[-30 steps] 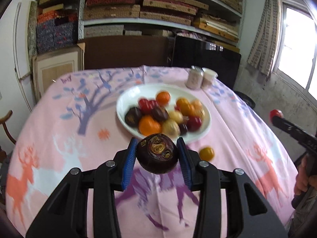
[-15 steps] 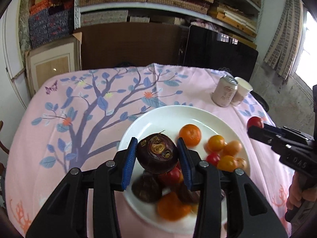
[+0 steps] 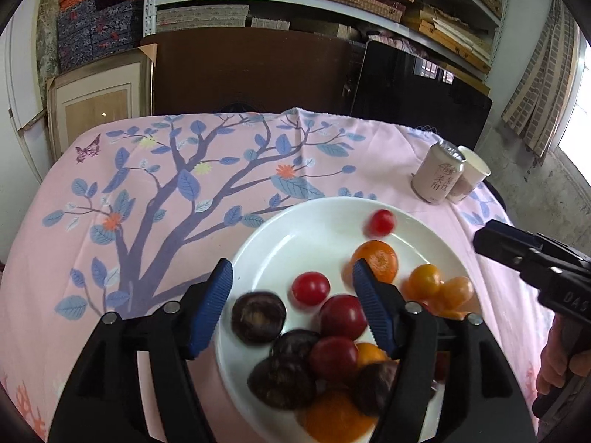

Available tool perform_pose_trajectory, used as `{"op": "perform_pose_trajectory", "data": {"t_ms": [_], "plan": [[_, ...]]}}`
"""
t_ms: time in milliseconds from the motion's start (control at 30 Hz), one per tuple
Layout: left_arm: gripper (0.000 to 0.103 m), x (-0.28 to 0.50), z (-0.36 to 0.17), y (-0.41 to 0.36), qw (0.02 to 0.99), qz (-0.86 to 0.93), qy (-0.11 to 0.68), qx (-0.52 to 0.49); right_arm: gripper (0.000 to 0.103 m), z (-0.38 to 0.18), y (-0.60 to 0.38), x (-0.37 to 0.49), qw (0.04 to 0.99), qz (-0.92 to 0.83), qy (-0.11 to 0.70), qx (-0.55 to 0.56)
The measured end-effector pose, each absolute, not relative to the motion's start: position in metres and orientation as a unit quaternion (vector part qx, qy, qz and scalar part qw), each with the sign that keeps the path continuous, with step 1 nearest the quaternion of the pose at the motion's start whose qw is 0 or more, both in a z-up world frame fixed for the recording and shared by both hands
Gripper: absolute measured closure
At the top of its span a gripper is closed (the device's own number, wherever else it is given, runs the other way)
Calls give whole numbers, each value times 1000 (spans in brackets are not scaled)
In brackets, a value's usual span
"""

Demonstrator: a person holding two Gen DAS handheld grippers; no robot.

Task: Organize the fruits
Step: 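Carry the dark purple fruit and red tomato onto the plate and open both tools, then move both open tools back toward the two remaining fruits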

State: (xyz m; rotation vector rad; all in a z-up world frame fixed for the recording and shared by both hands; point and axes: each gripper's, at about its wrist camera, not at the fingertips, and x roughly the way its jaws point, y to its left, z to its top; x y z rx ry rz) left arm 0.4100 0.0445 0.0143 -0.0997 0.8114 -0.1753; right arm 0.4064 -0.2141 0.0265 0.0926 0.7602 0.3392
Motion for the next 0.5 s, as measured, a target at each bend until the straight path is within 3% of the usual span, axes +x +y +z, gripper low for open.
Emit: {"op": "perform_pose_trajectory", "data": {"t_ms": [67,233,500], "plan": [[36,389,27,47,918,-82,384,-55,40,38,-219,389,918,167,357,51],[27,321,42,46,929,-69,361,-51,30,51,-235,323,925,173,330,76],[18,200,-8,17,930,-82,356,-49,21,-13,-267,234,934,119,311,131]]}}
